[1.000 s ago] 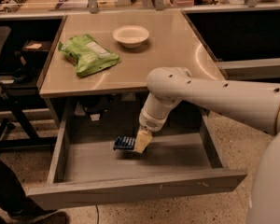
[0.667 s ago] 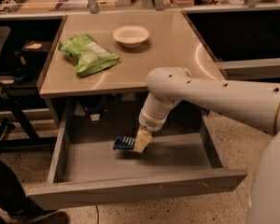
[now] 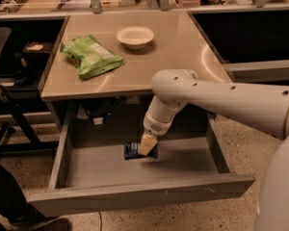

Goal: Place rxbar blueberry into top drawer

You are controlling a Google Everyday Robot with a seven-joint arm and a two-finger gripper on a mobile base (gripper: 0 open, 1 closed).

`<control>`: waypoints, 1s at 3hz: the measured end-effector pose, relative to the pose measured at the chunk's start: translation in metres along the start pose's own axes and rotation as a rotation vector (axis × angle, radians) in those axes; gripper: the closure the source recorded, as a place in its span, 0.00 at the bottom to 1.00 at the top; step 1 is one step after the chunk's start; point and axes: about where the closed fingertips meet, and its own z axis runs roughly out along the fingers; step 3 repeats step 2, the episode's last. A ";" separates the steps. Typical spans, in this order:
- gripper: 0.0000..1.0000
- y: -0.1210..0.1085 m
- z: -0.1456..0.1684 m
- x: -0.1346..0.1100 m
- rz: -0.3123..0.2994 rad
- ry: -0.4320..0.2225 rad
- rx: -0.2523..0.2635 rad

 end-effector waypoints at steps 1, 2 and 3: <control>0.00 0.000 0.000 0.000 0.000 0.000 0.000; 0.00 0.000 0.000 0.000 0.000 0.000 0.000; 0.00 0.000 0.000 0.000 0.000 0.000 0.000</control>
Offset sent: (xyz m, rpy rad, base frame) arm 0.0000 0.0000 0.0000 0.0000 0.0000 0.0000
